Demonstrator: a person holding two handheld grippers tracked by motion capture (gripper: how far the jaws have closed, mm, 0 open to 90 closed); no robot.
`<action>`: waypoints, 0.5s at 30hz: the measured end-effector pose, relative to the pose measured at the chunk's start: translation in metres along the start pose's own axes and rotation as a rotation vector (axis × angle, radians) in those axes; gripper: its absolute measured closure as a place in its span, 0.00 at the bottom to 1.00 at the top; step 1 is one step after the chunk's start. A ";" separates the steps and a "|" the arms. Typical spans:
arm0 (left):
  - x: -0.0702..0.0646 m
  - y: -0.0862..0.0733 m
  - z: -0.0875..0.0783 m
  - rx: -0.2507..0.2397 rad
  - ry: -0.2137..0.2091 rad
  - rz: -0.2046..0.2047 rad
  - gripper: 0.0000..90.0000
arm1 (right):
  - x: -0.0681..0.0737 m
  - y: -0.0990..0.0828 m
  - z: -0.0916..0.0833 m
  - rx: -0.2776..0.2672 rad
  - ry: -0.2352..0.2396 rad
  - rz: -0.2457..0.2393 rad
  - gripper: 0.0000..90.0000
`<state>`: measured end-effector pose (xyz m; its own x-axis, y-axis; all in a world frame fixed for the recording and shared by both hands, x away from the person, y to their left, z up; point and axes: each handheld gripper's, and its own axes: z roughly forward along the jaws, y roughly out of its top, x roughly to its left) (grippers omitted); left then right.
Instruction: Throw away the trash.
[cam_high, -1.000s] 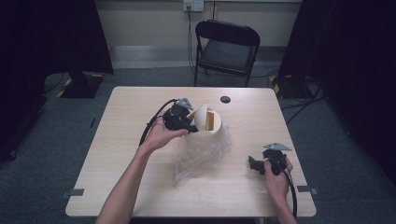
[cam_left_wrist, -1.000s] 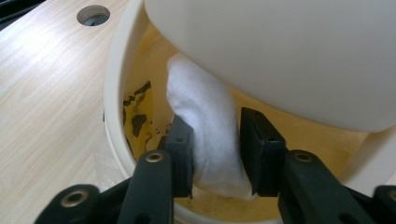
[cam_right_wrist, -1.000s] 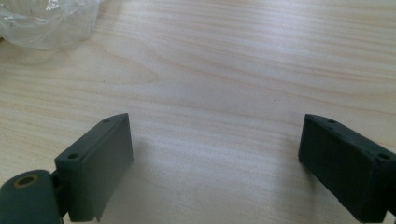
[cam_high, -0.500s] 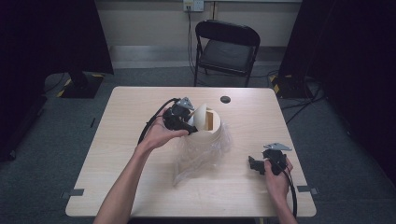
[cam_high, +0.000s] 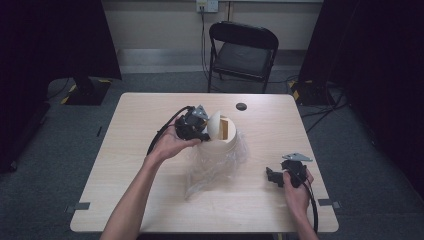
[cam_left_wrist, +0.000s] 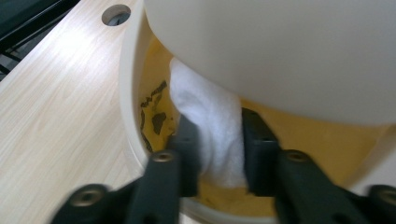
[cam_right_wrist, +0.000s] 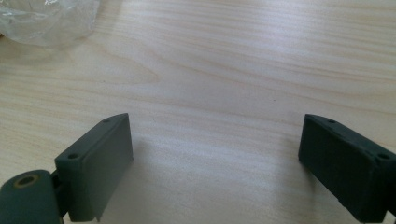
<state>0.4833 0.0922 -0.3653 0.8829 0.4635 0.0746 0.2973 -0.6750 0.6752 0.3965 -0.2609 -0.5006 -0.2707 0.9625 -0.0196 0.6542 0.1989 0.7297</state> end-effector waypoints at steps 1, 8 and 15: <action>0.000 0.000 -0.001 -0.001 0.008 0.004 0.66 | 0.000 0.000 0.000 0.000 -0.001 0.001 0.10; -0.007 0.003 -0.007 -0.003 0.057 0.048 0.48 | 0.000 0.000 0.000 0.000 -0.001 0.002 0.10; -0.007 0.000 -0.012 -0.033 0.095 0.099 0.49 | 0.000 0.000 0.000 0.000 -0.001 0.001 0.10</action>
<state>0.4727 0.0961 -0.3566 0.8685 0.4489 0.2105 0.1967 -0.7017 0.6848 0.3965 -0.2608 -0.5006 -0.2694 0.9628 -0.0191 0.6545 0.1976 0.7298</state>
